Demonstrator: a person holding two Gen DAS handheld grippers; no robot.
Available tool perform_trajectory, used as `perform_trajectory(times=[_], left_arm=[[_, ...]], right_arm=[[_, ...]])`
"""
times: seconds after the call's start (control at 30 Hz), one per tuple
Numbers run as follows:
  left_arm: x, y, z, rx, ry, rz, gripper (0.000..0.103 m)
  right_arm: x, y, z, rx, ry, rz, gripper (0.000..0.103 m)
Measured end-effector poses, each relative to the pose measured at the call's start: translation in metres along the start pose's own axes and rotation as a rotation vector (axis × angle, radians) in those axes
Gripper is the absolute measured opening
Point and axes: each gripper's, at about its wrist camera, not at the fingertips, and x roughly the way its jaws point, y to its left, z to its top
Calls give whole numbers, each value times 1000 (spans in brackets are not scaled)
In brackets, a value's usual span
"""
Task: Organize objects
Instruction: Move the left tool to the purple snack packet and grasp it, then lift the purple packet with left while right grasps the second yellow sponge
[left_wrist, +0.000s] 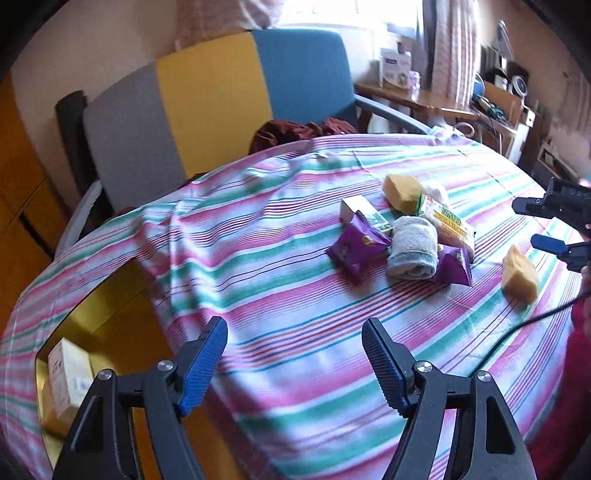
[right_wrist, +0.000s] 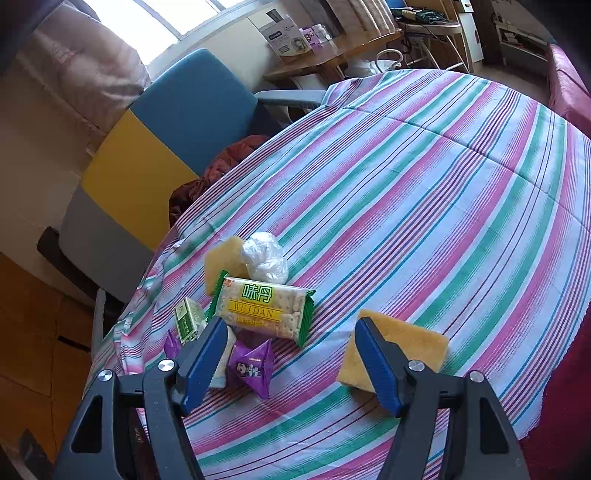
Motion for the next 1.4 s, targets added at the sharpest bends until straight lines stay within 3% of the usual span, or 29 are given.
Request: perform_trajectory(times=[0.4,0.63,0.83,0.93,1.2,1.3,1.4], left_arm=[[69,-34,44,226,27,-44,76],[102,-45,56,296,44,-88,76],[117,-48,69,269,29,-170,69],[125,-49,72,230,61,-203,46],[108,-46,59,158,73,-196,38],[94,-45,52,140,68,-195,38],[77,-43,44,125,51,-200,38]], right_arm=[[6,2,-4,-4,76,66,73],[9,-1,-4,8,100,81,73],[13,2,-5,-2,113,82,73],[13,1,-4,-2,107,76,73],[-4,-21,8,86,-4,33,73],[-9,-33,13,124,-35,-29,73],[-5,-41,14,138,-11,-96,73]])
